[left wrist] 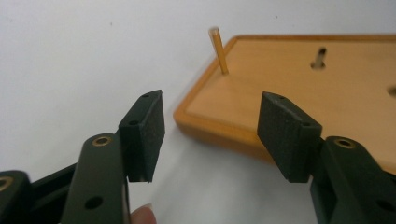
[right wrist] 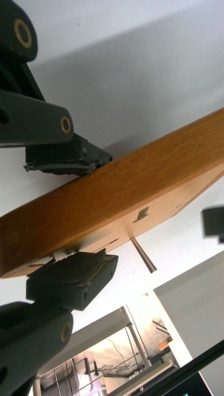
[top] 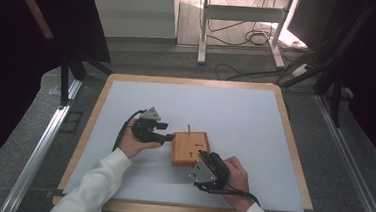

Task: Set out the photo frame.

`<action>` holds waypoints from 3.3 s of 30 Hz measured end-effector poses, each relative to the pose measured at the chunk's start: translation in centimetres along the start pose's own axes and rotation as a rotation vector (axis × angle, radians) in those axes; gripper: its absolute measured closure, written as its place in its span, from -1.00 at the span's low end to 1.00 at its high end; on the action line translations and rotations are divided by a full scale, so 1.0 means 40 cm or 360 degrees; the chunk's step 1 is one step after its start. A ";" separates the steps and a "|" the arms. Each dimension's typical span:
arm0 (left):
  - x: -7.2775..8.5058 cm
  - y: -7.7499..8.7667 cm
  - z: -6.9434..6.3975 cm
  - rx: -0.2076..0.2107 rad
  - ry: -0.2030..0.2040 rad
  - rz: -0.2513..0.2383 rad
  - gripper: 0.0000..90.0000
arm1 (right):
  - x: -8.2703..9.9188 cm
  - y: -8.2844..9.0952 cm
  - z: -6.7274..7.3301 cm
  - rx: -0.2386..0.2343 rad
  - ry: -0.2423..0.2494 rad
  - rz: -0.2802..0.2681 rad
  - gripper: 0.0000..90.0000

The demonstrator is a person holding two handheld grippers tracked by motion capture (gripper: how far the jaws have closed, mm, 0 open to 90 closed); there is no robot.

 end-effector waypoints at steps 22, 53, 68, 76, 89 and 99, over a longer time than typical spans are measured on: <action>0.136 0.040 -0.065 -0.0008 -0.0040 0.0089 -0.28 | 0.000 0.002 -0.006 -0.0025 -0.0003 0.0018 0.11; 0.152 0.025 -0.058 0.0071 0.0036 0.0107 -0.29 | -0.041 0.005 -0.105 -0.0203 -0.0008 0.0078 0.22; 0.156 0.019 -0.055 0.0076 0.0052 0.0114 -0.30 | -0.102 -0.020 -0.142 -0.0323 0.0021 0.0048 0.37; 0.156 0.021 -0.053 0.0064 0.0050 0.0114 -0.31 | -0.136 -0.035 -0.146 -0.0275 0.0117 0.0050 0.48; 0.155 0.025 -0.045 0.0049 0.0060 0.0099 -0.32 | -0.172 -0.045 -0.187 -0.0301 0.0042 -0.0010 0.54; 0.154 0.025 -0.048 0.0049 0.0063 0.0091 -0.32 | -0.174 0.044 -0.163 -0.0453 0.0045 -0.0092 0.54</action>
Point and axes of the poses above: each handheld gripper's, and its own axes: y roughly backward along the jaws, x roughly out of its underside, z roughly to its left, the point moved 7 cm from there along -y, roughly forward along the jaws, and after that the axes turned 8 degrees about z, right-handed, at the moved point
